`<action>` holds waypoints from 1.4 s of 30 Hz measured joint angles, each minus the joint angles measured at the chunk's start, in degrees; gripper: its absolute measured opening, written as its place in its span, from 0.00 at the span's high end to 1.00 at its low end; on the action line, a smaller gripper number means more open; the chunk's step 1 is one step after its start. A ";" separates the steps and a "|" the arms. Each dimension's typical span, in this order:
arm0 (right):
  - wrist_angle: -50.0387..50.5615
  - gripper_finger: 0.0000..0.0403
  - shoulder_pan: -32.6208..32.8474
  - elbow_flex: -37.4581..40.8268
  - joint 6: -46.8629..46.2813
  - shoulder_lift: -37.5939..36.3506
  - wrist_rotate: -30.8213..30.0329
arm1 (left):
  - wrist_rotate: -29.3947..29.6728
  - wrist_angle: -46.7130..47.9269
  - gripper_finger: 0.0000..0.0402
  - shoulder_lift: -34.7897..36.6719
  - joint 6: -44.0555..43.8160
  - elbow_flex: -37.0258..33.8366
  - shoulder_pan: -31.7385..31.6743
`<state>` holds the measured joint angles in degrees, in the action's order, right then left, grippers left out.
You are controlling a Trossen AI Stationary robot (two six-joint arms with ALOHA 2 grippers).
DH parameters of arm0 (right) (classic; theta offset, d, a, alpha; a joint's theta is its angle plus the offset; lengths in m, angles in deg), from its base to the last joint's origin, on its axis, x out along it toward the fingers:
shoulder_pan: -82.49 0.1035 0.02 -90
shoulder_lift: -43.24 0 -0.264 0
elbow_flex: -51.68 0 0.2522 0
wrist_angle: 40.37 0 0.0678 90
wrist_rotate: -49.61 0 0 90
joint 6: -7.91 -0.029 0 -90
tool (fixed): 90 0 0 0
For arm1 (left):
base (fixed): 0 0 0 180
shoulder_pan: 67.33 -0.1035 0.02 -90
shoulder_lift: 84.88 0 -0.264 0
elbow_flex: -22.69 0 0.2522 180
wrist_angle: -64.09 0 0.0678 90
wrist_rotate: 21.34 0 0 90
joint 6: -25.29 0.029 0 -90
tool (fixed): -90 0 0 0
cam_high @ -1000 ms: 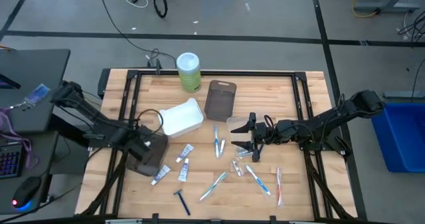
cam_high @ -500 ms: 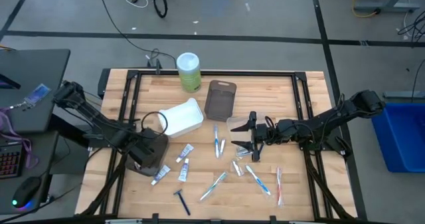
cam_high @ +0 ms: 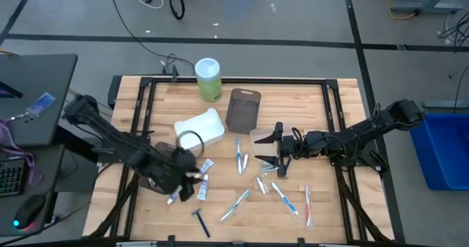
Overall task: Pick & Place Travel size toiletries
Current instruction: Put the blue razor into the white bin
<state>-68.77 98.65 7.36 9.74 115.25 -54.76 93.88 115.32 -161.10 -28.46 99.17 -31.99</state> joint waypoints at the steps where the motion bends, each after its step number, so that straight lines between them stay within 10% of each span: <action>1: 0.08 0.40 0.00 0.00 -0.38 0.00 0.02 | -0.86 -0.66 0.55 -1.74 0.55 0.00 -0.32; 16: 2.62 0.44 0.00 0.00 -0.50 0.00 0.02 | -21.13 -9.99 0.55 -22.99 32.03 -0.02 2.60; 42: 3.07 0.46 0.00 0.00 -0.23 -0.02 0.00 | -20.34 -22.72 0.55 -29.01 43.91 0.06 8.54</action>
<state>-65.70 98.65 7.36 9.51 115.22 -54.76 73.54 92.60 -190.11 15.45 99.23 -23.45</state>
